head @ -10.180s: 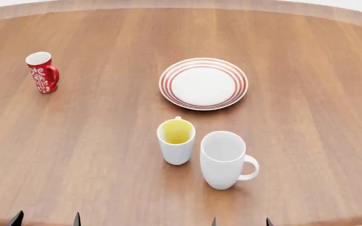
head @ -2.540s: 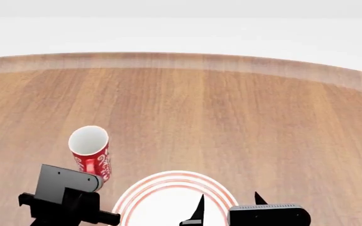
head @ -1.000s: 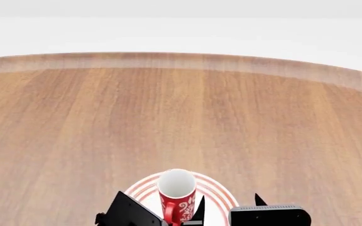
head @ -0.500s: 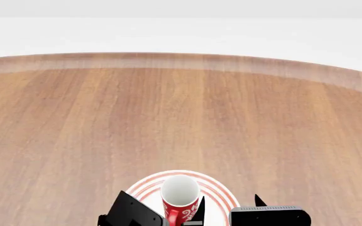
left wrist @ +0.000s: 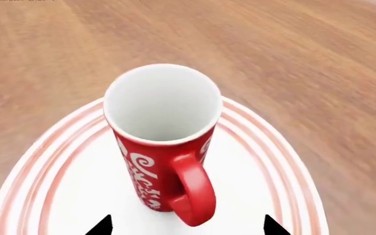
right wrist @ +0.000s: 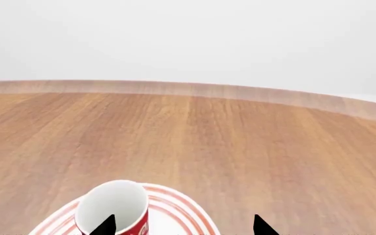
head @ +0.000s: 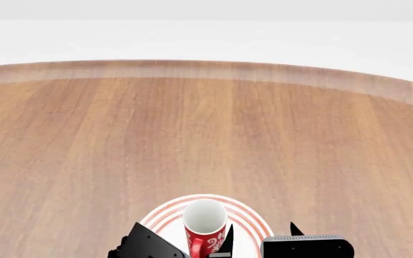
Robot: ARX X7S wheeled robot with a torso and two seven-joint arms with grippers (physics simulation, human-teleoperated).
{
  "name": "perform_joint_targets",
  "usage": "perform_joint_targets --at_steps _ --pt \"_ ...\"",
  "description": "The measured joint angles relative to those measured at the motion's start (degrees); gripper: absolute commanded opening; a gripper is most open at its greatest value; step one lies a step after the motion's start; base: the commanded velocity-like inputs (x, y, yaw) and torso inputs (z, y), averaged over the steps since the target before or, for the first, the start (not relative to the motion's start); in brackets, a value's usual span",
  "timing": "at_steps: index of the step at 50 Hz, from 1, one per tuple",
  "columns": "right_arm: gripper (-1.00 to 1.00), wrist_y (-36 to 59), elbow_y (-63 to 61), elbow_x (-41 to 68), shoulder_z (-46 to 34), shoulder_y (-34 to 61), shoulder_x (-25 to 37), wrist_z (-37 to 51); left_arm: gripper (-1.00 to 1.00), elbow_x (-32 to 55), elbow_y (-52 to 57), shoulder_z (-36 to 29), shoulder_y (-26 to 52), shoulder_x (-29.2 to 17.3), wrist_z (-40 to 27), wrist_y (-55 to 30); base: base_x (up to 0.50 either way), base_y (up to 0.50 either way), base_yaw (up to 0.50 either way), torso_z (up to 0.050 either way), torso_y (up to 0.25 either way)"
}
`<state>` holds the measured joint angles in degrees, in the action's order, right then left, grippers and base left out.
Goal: Pick up the red mug and put it on the plate
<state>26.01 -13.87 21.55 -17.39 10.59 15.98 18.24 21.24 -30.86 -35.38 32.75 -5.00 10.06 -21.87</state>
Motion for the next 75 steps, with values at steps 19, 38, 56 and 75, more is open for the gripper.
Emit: perform_joint_targets --at_steps 19,38,56,75 --pt "1.00 -0.4 0.7 0.1 -0.6 0.1 0.1 0.2 1.00 2.3 15.1 2.4 -6.5 -6.3 -7.0 -5.1 0.00 0.00 0.00 0.000 0.000" --pt "1.00 -1.4 0.8 -0.5 -1.2 0.1 0.2 0.8 1.00 -0.2 34.1 10.5 -15.6 -10.7 -22.7 -0.5 0.00 0.00 0.00 0.000 0.000" --pt "1.00 -3.7 0.6 -2.0 -2.0 -0.5 0.5 1.8 1.00 -4.2 41.5 11.6 -19.2 -12.4 -28.2 5.3 0.00 0.00 0.00 0.000 0.000" --pt "1.00 -5.0 -0.2 -2.7 -2.6 -1.0 1.0 2.4 1.00 -5.4 45.3 11.1 -21.0 -13.4 -29.5 7.7 0.00 0.00 0.00 0.000 0.000"
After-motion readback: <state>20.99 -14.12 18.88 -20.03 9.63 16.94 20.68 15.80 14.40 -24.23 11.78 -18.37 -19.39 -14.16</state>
